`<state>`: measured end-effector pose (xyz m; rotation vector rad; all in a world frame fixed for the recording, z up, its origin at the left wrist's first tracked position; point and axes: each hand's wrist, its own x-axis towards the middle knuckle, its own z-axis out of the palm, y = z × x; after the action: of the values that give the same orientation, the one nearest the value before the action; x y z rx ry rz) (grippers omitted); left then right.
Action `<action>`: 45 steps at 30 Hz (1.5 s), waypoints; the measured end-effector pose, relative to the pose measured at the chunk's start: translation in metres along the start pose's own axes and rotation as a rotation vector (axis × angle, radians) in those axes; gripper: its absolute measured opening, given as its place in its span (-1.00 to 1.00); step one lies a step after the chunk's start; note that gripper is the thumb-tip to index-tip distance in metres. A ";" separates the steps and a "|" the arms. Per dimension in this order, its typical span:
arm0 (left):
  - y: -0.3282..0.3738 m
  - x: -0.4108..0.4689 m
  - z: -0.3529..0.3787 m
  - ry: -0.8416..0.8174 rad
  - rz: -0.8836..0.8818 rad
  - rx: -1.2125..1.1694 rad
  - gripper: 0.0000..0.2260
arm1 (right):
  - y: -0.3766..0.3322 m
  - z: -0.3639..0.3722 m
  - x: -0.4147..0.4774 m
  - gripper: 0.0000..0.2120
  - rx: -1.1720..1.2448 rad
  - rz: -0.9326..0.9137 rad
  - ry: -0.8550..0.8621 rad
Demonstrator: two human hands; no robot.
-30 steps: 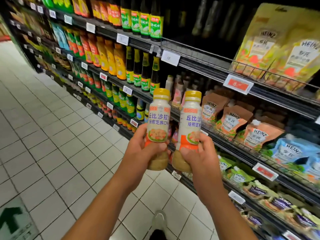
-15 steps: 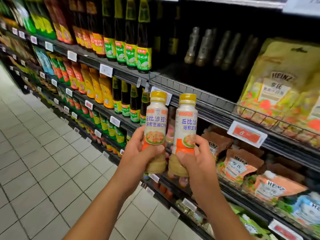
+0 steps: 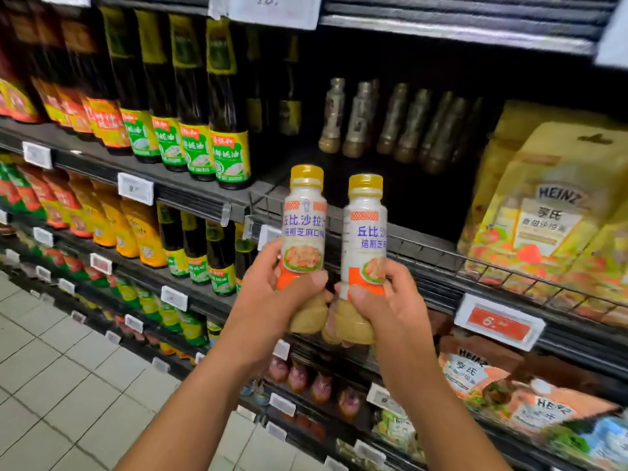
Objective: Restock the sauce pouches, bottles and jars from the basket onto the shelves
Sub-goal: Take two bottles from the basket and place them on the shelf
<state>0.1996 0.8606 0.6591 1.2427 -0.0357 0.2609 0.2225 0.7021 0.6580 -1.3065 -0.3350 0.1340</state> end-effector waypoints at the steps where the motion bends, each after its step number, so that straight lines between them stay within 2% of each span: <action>1: 0.004 0.010 -0.004 -0.013 0.001 -0.006 -0.67 | -0.001 0.005 0.008 -0.57 0.013 0.001 0.006; 7: 0.039 0.072 -0.029 -0.093 0.025 0.057 -0.65 | -0.021 0.037 0.048 -0.78 0.015 0.032 0.042; 10: 0.059 0.103 -0.043 -0.161 0.040 0.129 -0.69 | -0.037 0.051 0.069 -0.70 -0.015 0.040 0.083; 14: 0.074 0.142 -0.056 -0.250 0.054 0.200 -0.75 | -0.054 0.062 0.096 -0.70 -0.047 0.016 0.135; 18: 0.076 0.180 -0.060 -0.342 0.052 0.291 -0.69 | -0.065 0.062 0.121 -0.74 -0.156 0.020 0.201; 23: 0.074 0.213 -0.061 -0.439 0.089 0.465 -0.57 | -0.067 0.046 0.152 -0.56 -0.291 0.054 0.223; 25: 0.069 0.221 -0.059 -0.458 0.087 0.486 -0.54 | -0.060 0.038 0.162 -0.55 -0.296 0.063 0.253; 27: 0.063 0.228 -0.058 -0.461 0.074 0.498 -0.49 | -0.052 0.031 0.171 -0.56 -0.333 0.063 0.268; 31: 0.051 0.236 -0.055 -0.465 0.063 0.529 -0.48 | -0.039 0.023 0.183 -0.44 -0.504 0.058 0.323; 36: 0.042 0.241 -0.055 -0.466 0.041 0.536 -0.40 | -0.031 0.021 0.191 -0.53 -0.639 0.041 0.310; 40: 0.040 0.243 -0.057 -0.434 0.024 0.566 -0.33 | -0.032 0.023 0.193 -0.43 -0.731 0.045 0.304; 42: 0.040 0.242 -0.061 -0.401 0.019 0.670 -0.30 | -0.034 0.022 0.192 -0.35 -0.756 0.077 0.290; 45: 0.042 0.239 -0.067 -0.339 0.023 0.919 -0.28 | -0.036 0.016 0.188 -0.40 -0.855 0.139 0.269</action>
<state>0.4149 0.9785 0.7169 2.1931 -0.2433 0.0719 0.3920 0.7610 0.7277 -2.1686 -0.0564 -0.0844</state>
